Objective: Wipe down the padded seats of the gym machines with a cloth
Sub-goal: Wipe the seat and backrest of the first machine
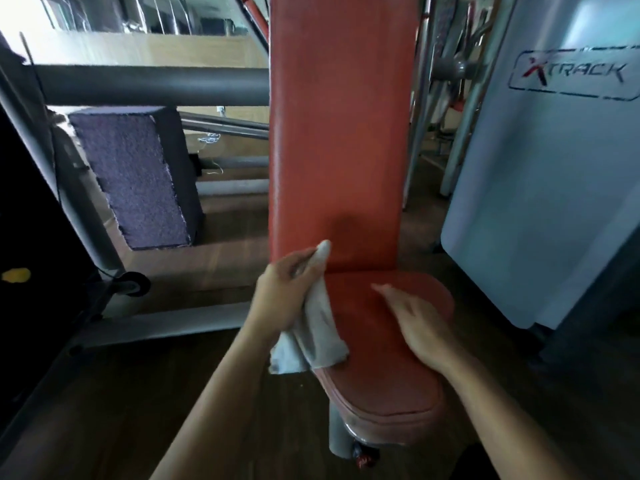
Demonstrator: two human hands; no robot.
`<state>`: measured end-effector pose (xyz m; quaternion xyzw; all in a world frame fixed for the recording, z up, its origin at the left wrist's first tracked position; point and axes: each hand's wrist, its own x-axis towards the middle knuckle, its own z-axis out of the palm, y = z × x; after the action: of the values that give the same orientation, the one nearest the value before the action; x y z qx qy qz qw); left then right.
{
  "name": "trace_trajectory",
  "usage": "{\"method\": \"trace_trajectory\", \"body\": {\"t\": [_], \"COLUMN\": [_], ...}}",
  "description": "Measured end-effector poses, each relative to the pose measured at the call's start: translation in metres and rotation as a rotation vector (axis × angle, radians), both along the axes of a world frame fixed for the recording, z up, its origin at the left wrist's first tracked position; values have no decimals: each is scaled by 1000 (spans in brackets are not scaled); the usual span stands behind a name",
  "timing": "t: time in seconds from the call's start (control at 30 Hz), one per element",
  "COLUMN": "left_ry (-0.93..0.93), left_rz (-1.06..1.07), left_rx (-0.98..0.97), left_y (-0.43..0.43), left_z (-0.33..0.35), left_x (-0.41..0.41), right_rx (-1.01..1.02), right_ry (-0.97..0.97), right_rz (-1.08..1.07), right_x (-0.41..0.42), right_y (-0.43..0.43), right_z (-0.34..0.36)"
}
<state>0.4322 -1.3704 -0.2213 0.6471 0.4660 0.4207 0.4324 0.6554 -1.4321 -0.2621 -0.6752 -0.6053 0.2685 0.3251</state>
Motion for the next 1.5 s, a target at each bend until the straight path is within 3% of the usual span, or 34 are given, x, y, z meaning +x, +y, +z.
{"method": "trace_trajectory", "body": {"t": [0.07,0.13,0.17,0.3,0.43,0.6,0.77,0.9,1.1,1.3,1.5], "left_ry": [303,695,796,617,574,243,453,758,756,723,709], "left_rz": [-119,-168,-174,-259,-208,-272,54,-15,17,25,18], "left_rx": [-20,-21,-11,-22,-55,-197,9,71,148,172,165], "left_y": [10,11,10,6,-7,-5,20,31,38,36,34], "left_z": [-5,-9,-11,-29,-30,-20,-33,-65,-77,-78,-77], "left_x": [31,42,37,10,36,61,8,-10,-13,-14,-15], "right_rx": [79,89,85,90,86,74,-122,-184,-336,-241,-305], "right_ry": [218,216,200,161,110,122,-77,-239,-330,-536,-412], "right_rz": [-124,-113,-96,-58,-47,11,268,422,553,433,447], "right_x": [2,3,3,2,4,6,3,-7,16,-11,23], "right_y": [-1,-1,-1,-1,3,6,21,35,29,28,19], "right_z": [-4,-3,-2,-5,-5,1,13,23,41,40,46]}}
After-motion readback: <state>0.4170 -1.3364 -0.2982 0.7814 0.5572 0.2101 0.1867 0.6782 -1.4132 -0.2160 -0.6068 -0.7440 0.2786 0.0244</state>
